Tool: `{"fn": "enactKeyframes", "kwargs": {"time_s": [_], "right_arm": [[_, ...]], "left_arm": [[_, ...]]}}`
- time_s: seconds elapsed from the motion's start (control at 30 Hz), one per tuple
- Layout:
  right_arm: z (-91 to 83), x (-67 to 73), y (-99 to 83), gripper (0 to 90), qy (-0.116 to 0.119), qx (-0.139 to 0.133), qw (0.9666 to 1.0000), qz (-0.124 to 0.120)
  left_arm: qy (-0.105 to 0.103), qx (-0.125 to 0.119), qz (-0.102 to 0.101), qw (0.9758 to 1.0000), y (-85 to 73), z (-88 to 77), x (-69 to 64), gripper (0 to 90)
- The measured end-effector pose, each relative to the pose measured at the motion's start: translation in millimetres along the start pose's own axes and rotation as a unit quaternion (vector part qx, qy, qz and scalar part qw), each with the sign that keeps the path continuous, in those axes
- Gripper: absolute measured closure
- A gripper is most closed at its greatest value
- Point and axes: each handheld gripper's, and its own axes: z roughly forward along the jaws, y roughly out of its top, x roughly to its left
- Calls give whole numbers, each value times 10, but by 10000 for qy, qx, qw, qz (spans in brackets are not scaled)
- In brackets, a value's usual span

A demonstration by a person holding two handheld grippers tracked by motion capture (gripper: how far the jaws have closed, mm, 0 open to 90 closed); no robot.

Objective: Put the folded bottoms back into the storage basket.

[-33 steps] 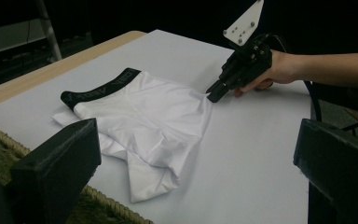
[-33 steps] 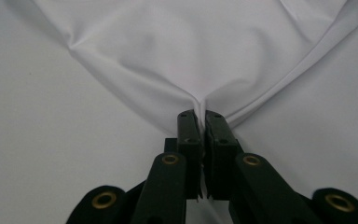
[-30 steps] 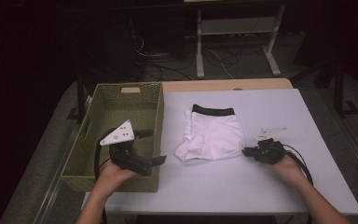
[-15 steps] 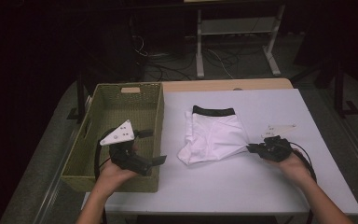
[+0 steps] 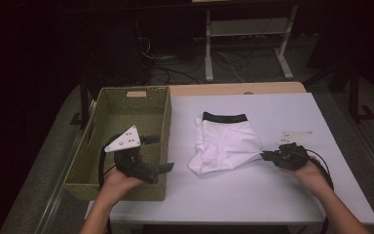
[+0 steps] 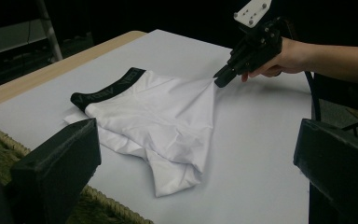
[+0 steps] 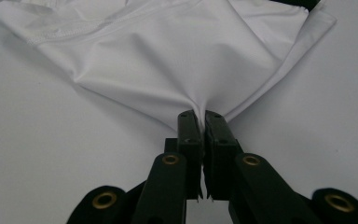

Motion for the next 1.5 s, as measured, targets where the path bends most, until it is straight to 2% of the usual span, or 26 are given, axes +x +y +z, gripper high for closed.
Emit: {"fn": "enactKeyframes", "kwargs": {"time_s": [0.3, 0.53, 1.07, 1.5], "right_arm": [[-81, 37, -20, 855, 34, 113, 9999, -6], [-164, 42, -39, 855, 50, 107, 9999, 83], [-352, 123, -180, 854, 34, 78, 9999, 148], [-514, 166, -324, 854, -34, 131, 9995, 291]], "left_arm": [[6, 5, -5, 10000, 1, 1, 0, 6], [-7, -4, -4, 10000, 0, 0, 4, 6], [0, 10, 9, 10000, 1, 1, -1, 6], [-1, 8, 10, 10000, 1, 1, -1, 6]]}}
